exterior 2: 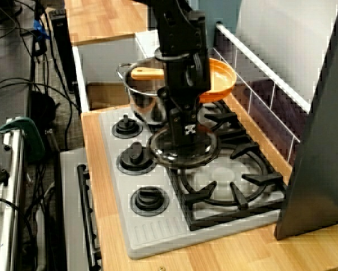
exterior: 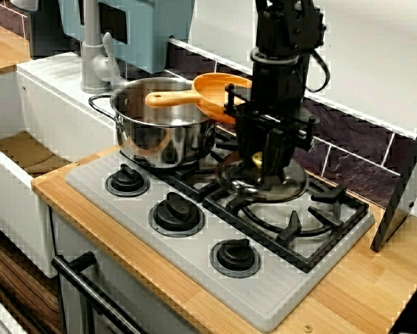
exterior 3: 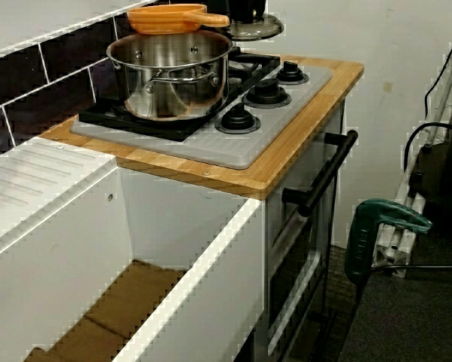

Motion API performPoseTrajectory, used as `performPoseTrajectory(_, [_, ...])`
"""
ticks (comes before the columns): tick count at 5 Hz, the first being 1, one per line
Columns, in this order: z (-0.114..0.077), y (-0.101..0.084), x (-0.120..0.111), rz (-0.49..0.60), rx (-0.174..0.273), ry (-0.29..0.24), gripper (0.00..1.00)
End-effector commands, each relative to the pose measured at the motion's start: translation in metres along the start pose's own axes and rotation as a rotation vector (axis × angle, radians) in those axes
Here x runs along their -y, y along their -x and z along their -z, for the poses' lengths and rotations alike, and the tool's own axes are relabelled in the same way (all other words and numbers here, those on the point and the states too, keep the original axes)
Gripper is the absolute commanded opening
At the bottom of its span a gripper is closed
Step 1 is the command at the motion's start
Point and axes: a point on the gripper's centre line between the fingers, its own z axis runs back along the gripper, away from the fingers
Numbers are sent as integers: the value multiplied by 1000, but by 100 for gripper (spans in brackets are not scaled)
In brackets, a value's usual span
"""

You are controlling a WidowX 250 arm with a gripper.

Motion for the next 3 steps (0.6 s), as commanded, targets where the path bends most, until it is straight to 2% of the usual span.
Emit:
performPoseTrajectory(1, [-23, -29, -1, -34, 113, 36, 0])
performPoseTrajectory(3, [-9, -57, 4, -62, 114, 32, 0])
